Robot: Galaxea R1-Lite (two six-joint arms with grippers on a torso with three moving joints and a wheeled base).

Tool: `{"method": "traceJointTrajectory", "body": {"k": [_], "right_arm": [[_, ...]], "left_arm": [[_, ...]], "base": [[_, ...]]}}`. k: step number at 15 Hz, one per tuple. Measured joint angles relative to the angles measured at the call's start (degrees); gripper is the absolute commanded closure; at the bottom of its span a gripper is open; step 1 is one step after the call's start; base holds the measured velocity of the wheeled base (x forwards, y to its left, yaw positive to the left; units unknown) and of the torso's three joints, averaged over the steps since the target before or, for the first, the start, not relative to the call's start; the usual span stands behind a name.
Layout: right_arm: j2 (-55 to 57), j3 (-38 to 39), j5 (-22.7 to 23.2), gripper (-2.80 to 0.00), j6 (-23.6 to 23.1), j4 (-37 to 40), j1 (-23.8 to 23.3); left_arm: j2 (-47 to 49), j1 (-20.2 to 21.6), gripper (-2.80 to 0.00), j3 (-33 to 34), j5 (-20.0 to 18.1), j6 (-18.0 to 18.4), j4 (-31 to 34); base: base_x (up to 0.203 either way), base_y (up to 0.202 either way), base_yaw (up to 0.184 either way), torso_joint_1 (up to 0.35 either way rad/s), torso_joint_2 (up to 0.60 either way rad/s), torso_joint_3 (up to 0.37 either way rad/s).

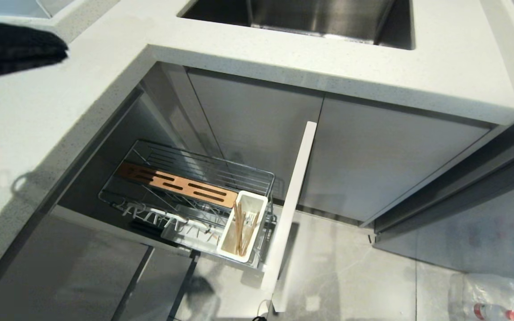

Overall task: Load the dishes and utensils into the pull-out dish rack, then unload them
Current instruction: Close the cupboard

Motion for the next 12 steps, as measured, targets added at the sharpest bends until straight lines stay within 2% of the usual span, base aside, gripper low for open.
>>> {"method": "traceJointTrajectory", "body": {"k": [3, 5, 6, 8, 12], "right_arm": [[0.0, 0.0, 0.0, 0.0, 0.0, 0.0, 0.0], [0.0, 0.0, 0.0, 0.0, 0.0, 0.0, 0.04], [0.0, 0.0, 0.0, 0.0, 0.0, 0.0, 0.02], [0.0, 0.0, 0.0, 0.0, 0.0, 0.0, 0.04], [0.0, 0.0, 0.0, 0.0, 0.0, 0.0, 0.02]], "left_arm": [[4.65, -3.65, 0.0, 0.59, -11.18, -2.94, 6.67], [8.36, -6.06, 0.0, 0.55, -17.51, -2.4, 9.01], [10.29, -7.16, 0.0, 0.22, -19.51, -1.45, 9.2], [14.81, -9.25, 0.0, -0.6, -21.53, 0.12, 9.4], [24.46, -12.75, 0.0, -3.26, -21.98, 2.38, 11.28]], "base": [[0.0, 0.0, 0.0, 0.0, 0.0, 0.0], [0.0, 0.0, 0.0, 0.0, 0.0, 0.0], [0.0, 0.0, 0.0, 0.0, 0.0, 0.0], [0.0, 0.0, 0.0, 0.0, 0.0, 0.0], [0.0, 0.0, 0.0, 0.0, 0.0, 0.0]]}}
